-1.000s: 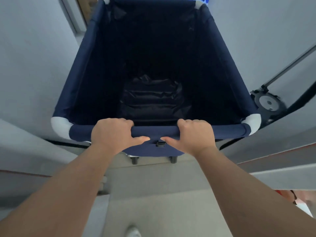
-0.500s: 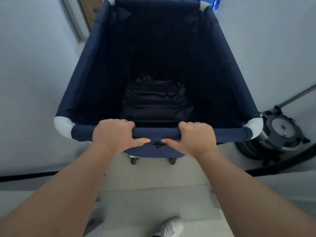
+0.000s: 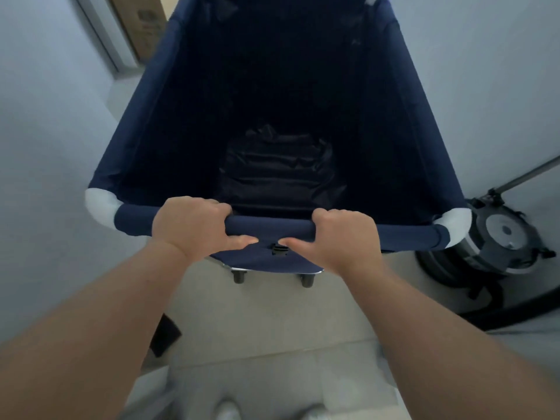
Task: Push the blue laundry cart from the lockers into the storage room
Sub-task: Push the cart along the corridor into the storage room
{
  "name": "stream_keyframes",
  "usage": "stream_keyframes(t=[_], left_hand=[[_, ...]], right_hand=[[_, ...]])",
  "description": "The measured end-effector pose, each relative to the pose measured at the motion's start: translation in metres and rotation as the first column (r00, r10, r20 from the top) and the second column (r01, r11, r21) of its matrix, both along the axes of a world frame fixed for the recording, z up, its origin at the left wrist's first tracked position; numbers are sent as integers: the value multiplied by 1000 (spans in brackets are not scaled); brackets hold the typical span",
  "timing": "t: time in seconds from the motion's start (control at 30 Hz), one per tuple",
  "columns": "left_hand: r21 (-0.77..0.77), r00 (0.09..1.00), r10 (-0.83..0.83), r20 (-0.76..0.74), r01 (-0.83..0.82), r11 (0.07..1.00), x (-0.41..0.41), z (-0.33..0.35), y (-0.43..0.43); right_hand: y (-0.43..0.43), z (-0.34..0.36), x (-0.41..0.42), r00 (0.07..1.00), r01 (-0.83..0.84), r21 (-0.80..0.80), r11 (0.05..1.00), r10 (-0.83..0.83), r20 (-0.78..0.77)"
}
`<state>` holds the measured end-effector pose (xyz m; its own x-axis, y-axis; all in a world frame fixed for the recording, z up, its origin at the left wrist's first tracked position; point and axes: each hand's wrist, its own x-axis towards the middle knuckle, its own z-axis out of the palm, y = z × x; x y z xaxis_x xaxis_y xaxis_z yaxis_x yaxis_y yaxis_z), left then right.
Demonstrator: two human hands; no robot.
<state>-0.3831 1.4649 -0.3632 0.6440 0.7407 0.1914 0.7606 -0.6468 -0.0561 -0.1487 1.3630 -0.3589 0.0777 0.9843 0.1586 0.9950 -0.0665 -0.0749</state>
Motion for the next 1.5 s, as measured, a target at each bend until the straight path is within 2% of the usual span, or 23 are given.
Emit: stream_keyframes(t=[0.2, 0.57, 0.97, 1.2, 1.5], left_hand=[[-4, 993, -100, -63, 100, 995, 10, -1, 30], [18, 987, -162, 24, 161, 987, 69, -7, 63], [-6, 969, -240, -55, 240, 971, 80, -2, 121], [22, 970, -243, -29, 244, 970, 123, -5, 139], [4, 973, -224, -55, 225, 974, 161, 0, 208]], right_hand=[[1, 0, -4, 994, 109, 18, 994, -109, -6], [30, 1, 52, 986, 159, -23, 987, -157, 58], [59, 0, 42, 963, 263, 40, 964, -265, 45], [82, 3, 84, 960, 275, 9, 962, -275, 47], [146, 0, 122, 969, 249, 40, 968, -249, 0]])
